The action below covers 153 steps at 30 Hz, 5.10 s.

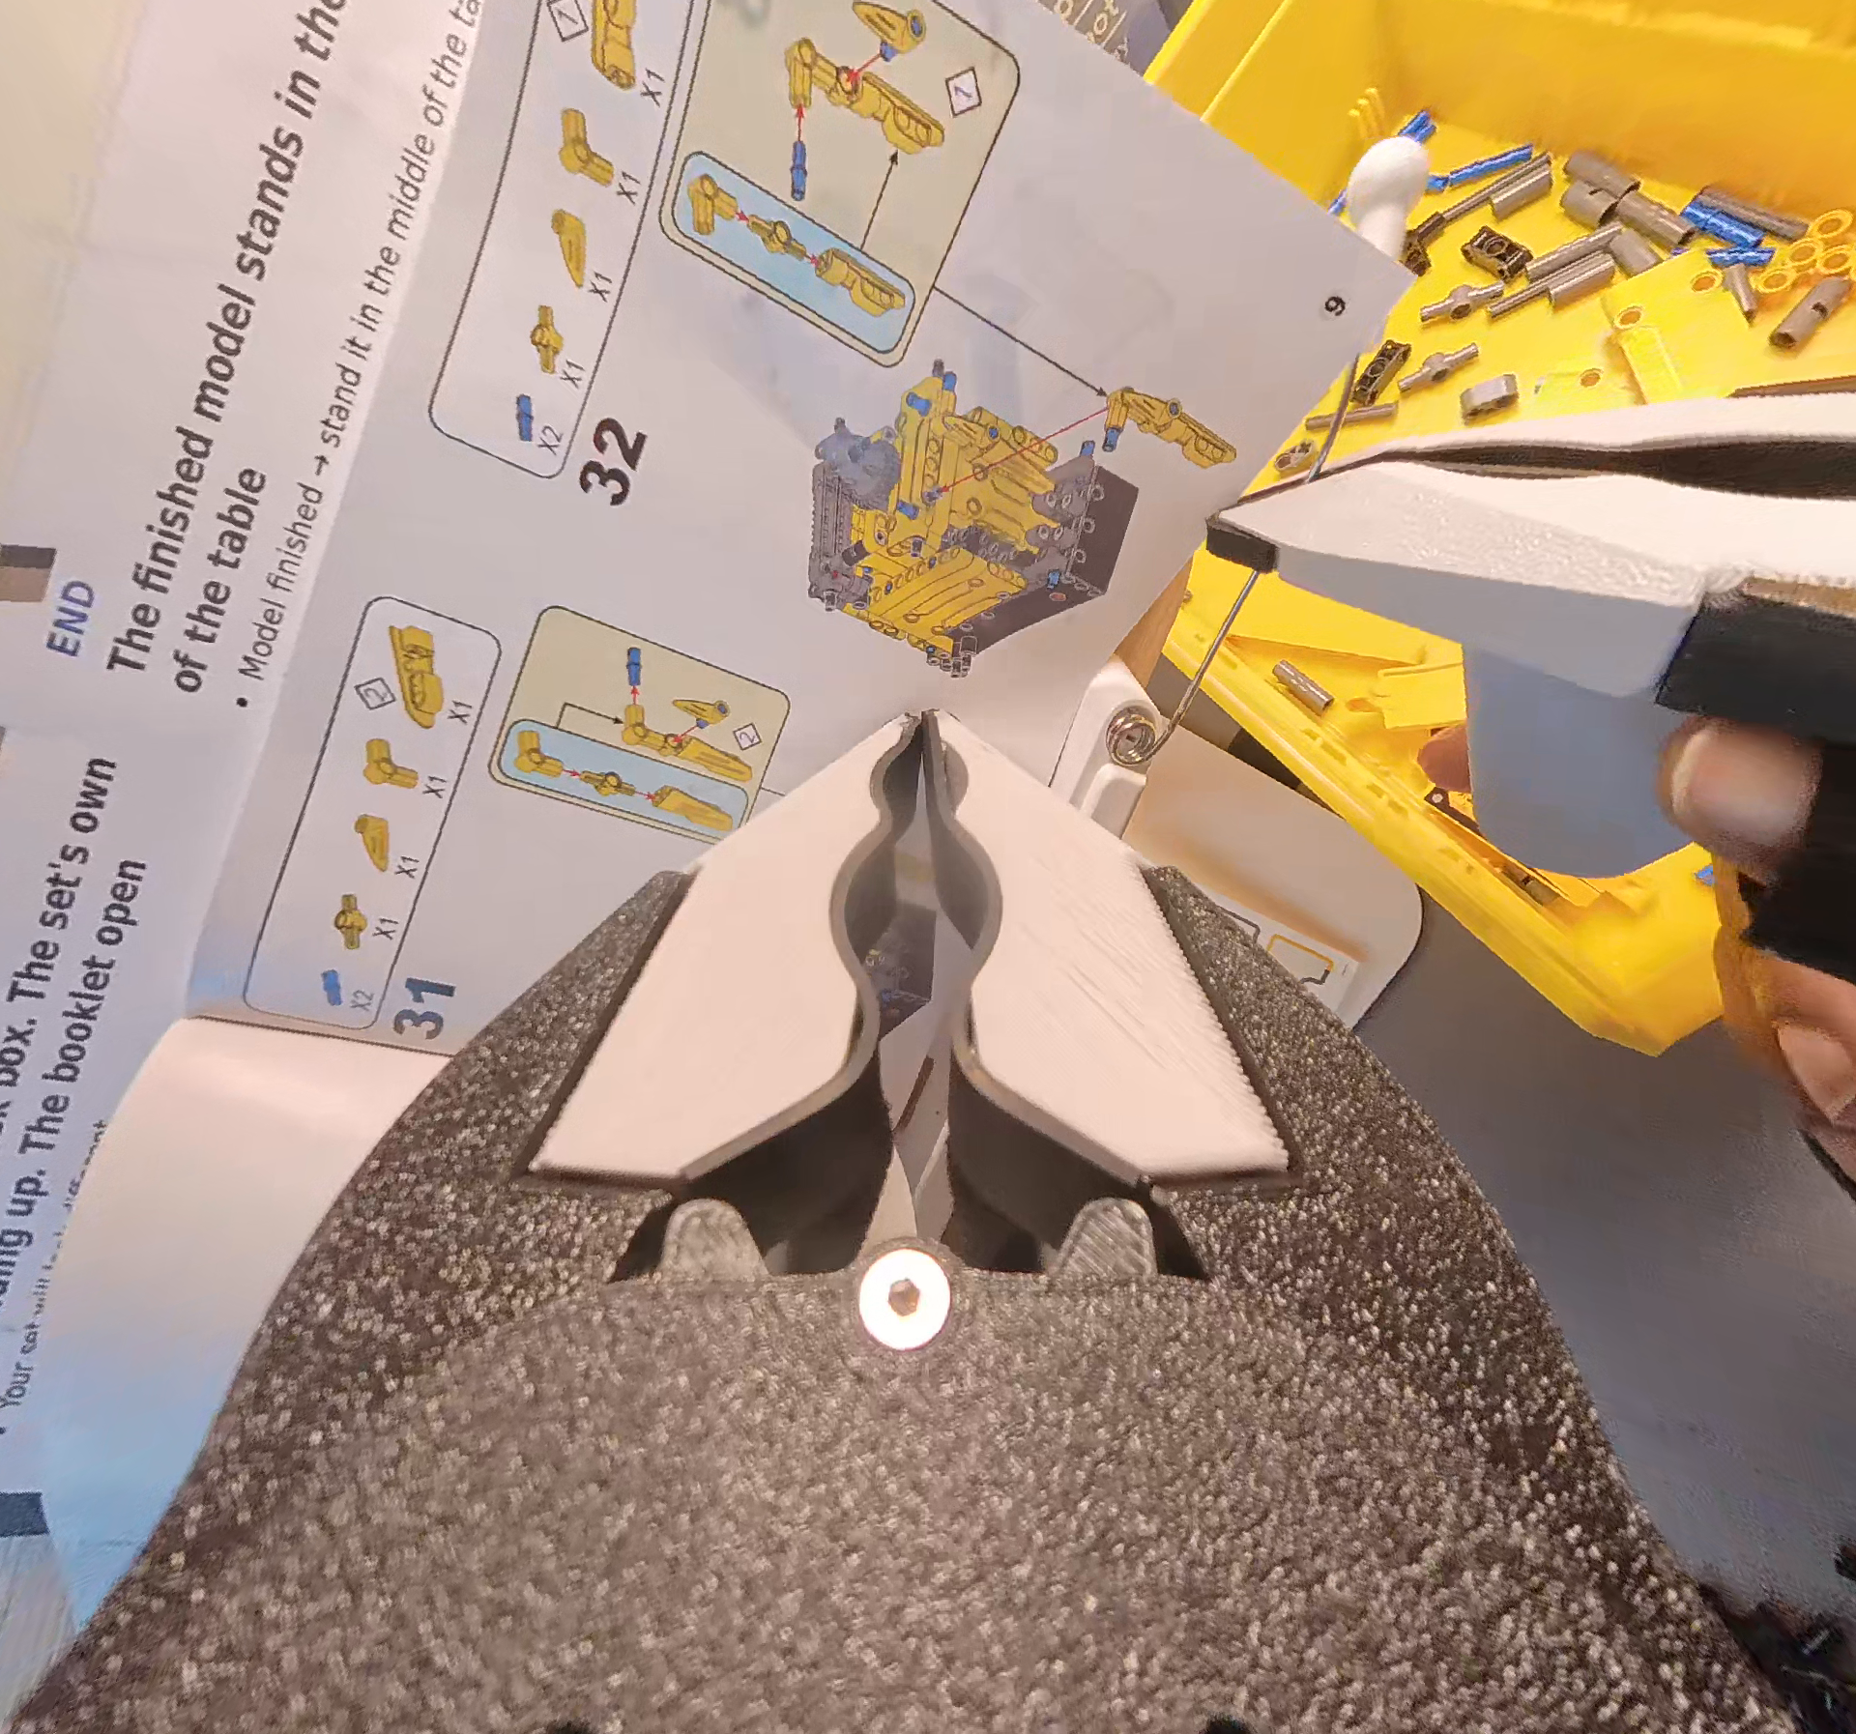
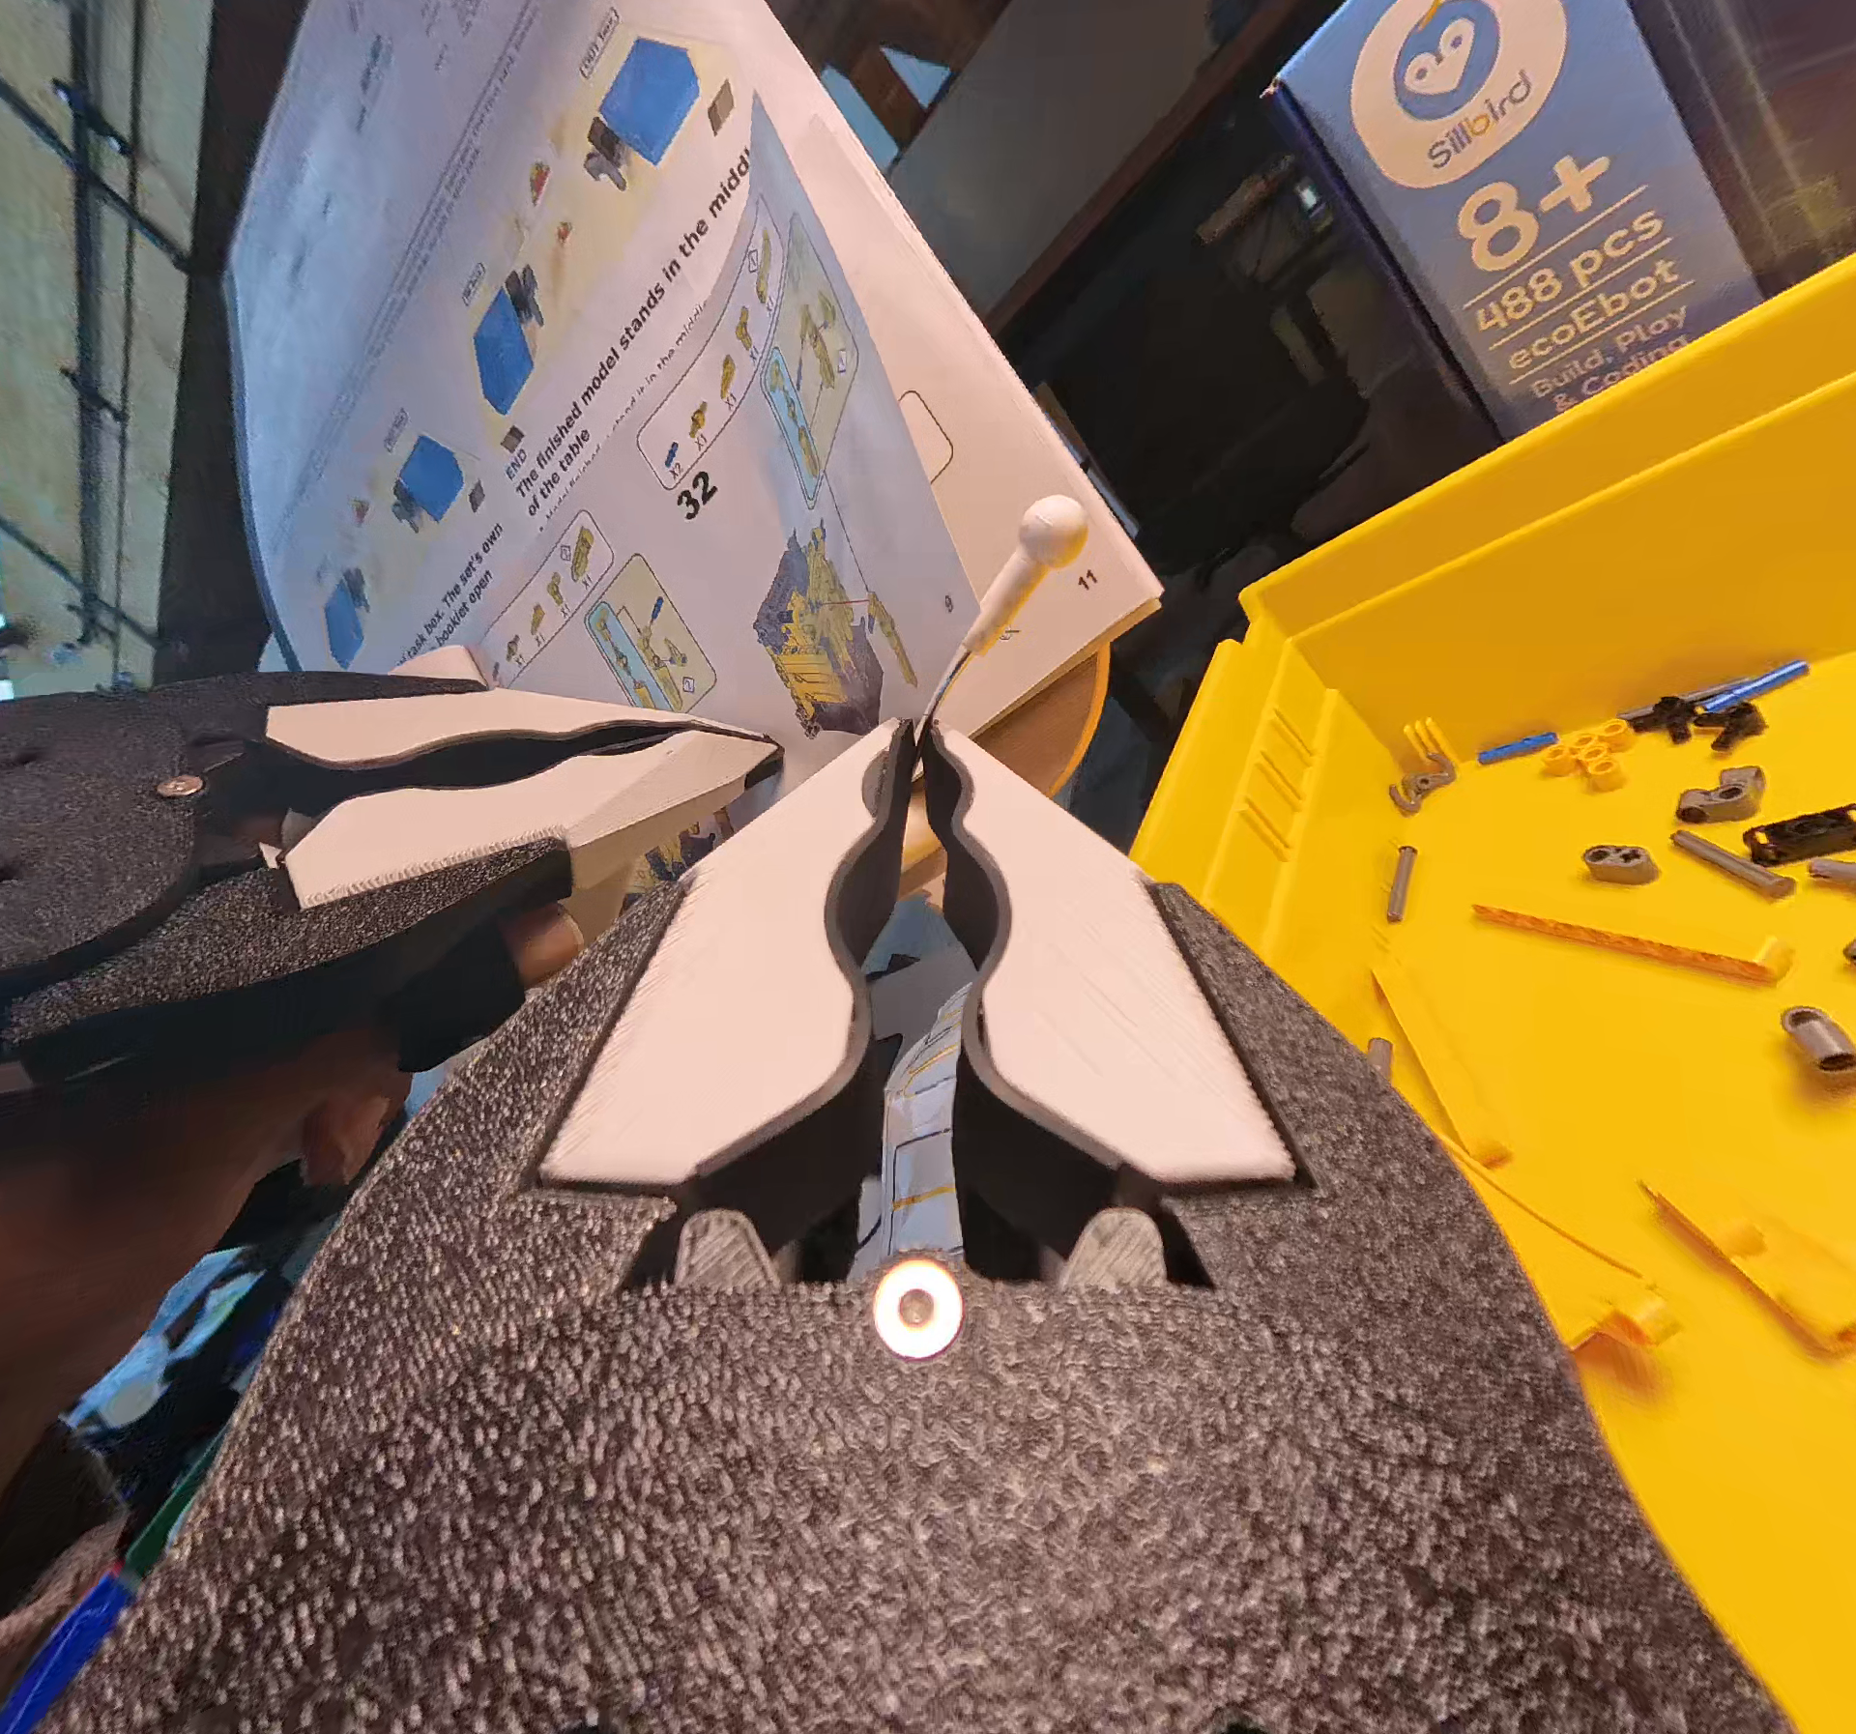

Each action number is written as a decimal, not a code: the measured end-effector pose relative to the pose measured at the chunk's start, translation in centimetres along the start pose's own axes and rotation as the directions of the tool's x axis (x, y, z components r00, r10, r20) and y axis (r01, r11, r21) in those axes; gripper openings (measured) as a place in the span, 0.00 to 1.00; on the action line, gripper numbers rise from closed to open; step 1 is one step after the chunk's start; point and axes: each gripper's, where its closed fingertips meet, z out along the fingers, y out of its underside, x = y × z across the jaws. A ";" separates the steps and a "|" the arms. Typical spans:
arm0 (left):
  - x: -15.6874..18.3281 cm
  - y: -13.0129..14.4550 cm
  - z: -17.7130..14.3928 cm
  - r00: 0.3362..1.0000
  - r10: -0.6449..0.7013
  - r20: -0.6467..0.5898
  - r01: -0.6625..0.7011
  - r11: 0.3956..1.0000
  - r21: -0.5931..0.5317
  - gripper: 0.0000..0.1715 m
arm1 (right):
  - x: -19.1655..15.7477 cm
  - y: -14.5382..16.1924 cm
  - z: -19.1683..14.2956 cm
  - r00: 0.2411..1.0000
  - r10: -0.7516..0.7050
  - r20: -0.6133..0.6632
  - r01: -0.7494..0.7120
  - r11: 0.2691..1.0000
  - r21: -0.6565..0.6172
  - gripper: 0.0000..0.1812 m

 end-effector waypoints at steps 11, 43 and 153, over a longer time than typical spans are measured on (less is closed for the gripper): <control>0.0 0.0 0.0 1.000 -0.016 -0.004 0.016 1.000 0.014 0.00 | -1.1 -0.4 0.1 0.962 -0.272 0.039 0.269 0.961 0.055 0.00; -5.1 13.0 -5.9 0.979 -0.203 0.022 0.198 0.970 0.137 0.00 | -5.5 6.6 2.3 0.053 -0.850 0.524 0.993 -0.009 -0.114 0.02; -8.9 18.7 -9.2 0.865 -0.478 0.149 0.416 0.852 0.318 0.00 | -0.3 -2.1 0.4 0.567 -0.817 0.107 0.820 0.548 -0.165 0.51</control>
